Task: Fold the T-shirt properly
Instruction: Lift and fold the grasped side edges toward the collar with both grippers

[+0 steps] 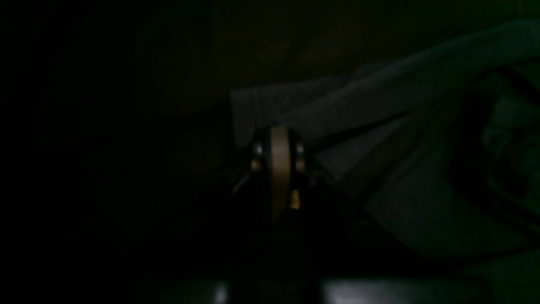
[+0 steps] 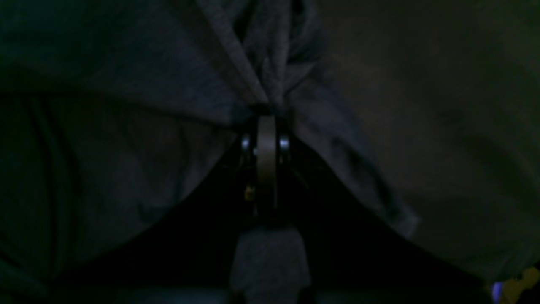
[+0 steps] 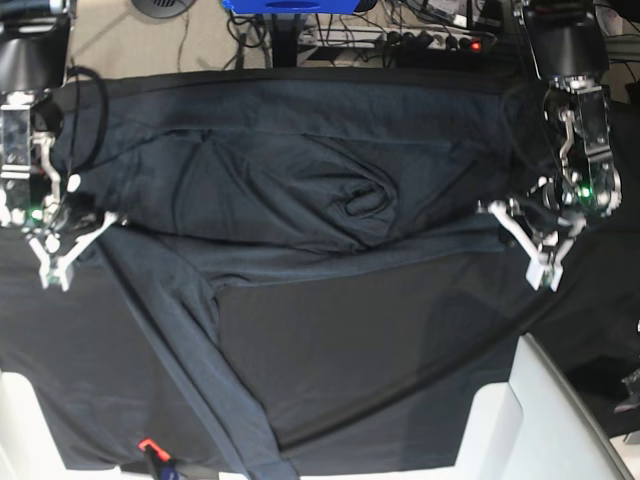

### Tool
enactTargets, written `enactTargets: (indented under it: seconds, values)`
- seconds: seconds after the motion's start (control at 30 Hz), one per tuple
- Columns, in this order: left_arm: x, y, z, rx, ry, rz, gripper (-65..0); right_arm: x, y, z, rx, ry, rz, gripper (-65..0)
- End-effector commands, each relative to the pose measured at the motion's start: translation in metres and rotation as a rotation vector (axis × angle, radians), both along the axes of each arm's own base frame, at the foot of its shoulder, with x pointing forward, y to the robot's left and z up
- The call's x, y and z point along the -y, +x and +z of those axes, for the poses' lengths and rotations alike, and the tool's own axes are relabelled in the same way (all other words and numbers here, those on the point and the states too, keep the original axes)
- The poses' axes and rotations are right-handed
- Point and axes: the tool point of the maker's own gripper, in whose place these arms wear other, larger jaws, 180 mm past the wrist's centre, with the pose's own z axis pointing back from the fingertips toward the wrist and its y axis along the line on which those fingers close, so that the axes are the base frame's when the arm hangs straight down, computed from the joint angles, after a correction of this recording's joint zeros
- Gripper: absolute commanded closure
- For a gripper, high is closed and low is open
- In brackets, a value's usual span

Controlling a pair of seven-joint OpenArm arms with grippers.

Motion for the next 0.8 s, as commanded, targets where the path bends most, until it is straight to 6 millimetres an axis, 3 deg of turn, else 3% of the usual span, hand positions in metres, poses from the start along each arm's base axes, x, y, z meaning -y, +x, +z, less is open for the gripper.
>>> enactTargets:
  seconds: [0.0,0.17,0.43,0.67,0.77]
  values:
    - [-0.005,0.008,0.015,0.045,0.019,-0.007,0.0,0.009,0.010,0.014,0.045,-0.029,0.002,0.0]
    - [-0.008,-0.004,0.015,0.035,0.041,-0.020,0.0,0.004,0.002,0.013,0.044,-0.027,0.013,0.0]
    - [-0.010,-0.011,0.009,0.017,0.043,-0.020,0.0,0.001,0.003,0.012,0.044,-0.022,0.021,-1.2]
    - [-0.010,-0.008,0.010,0.022,0.042,-0.018,0.0,0.006,0.020,0.028,0.097,-0.033,0.015,-27.5]
    - [-0.010,-0.008,0.010,0.022,0.046,-0.018,0.0,0.027,0.020,0.039,0.147,-0.033,-0.060,-23.6]
